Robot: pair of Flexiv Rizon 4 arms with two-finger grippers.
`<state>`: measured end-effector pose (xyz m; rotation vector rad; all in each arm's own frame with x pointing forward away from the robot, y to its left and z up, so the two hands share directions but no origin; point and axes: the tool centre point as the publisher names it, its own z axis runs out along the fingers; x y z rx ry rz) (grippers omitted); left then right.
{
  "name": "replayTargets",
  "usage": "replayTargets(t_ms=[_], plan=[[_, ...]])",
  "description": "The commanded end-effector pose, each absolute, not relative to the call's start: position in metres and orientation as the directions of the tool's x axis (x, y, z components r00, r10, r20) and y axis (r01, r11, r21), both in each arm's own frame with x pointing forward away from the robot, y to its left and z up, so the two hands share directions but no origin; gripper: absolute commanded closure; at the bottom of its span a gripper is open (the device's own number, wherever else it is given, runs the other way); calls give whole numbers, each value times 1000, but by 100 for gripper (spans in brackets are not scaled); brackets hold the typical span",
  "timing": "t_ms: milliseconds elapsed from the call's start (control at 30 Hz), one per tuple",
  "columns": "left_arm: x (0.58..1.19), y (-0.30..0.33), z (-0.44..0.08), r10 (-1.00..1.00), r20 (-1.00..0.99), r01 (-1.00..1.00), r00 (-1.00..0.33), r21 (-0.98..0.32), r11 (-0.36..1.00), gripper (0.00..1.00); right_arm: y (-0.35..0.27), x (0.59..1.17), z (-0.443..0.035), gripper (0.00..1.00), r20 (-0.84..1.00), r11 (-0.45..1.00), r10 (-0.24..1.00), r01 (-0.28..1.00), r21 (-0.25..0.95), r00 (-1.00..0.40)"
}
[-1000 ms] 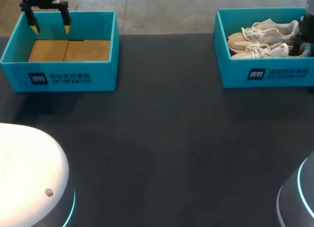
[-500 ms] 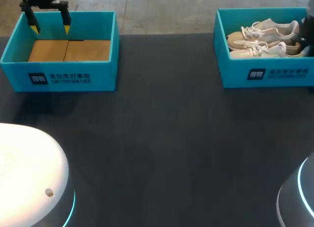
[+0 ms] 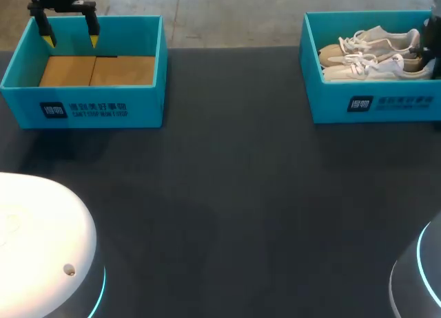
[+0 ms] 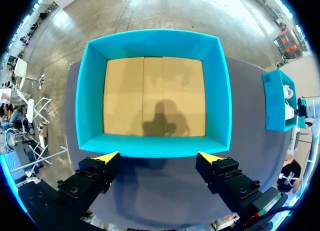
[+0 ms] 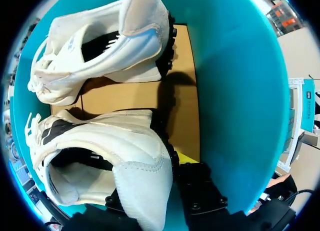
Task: Take the shoe out of the shoebox, open the shoe tongue, remove and reinsert the insole, then place the shoe into the shoebox
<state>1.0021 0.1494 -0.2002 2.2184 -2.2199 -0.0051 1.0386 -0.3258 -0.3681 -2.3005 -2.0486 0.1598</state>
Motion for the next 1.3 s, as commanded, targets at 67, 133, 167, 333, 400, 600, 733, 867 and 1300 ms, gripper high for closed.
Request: replayTargets(t_ms=[67,133,167,333,400,600,733,867,1300], plan=[[1002,150,-200,-1000,0,-1000,-1,4,1,0,-323,1029,-348,100,-39,-117,993,989,-85,114],[1002,150,-200,-1000,0,-1000,-1,4,1,0,-323,1028,-341,100,-43,-116,993,990,-77,113],[1002,150,-200,-1000,0,-1000,-1,4,1,0,-323,1028,-339,100,-46,-116,993,990,-74,113],[1002,150,-200,-1000,0,-1000,-1,4,1,0,-325,1026,-316,100,-66,-115,992,992,-60,111],[1002,150,-200,-1000,0,-1000,-1,4,1,0,-326,1025,-308,100,-68,-115,992,992,-57,111],[1002,150,-200,-1000,0,-1000,-1,4,1,0,-323,1022,-281,100,-92,-103,991,994,-46,99],[1002,150,-200,-1000,0,-1000,-1,4,1,0,-324,1019,-264,100,-100,-100,990,994,-38,96],[1002,150,-200,-1000,0,-1000,-1,4,1,0,-326,1018,-245,100,-123,-89,989,996,-30,85],[1002,150,-200,-1000,0,-1000,-1,4,1,0,-320,1015,-213,100,-145,-88,986,996,-16,85]])
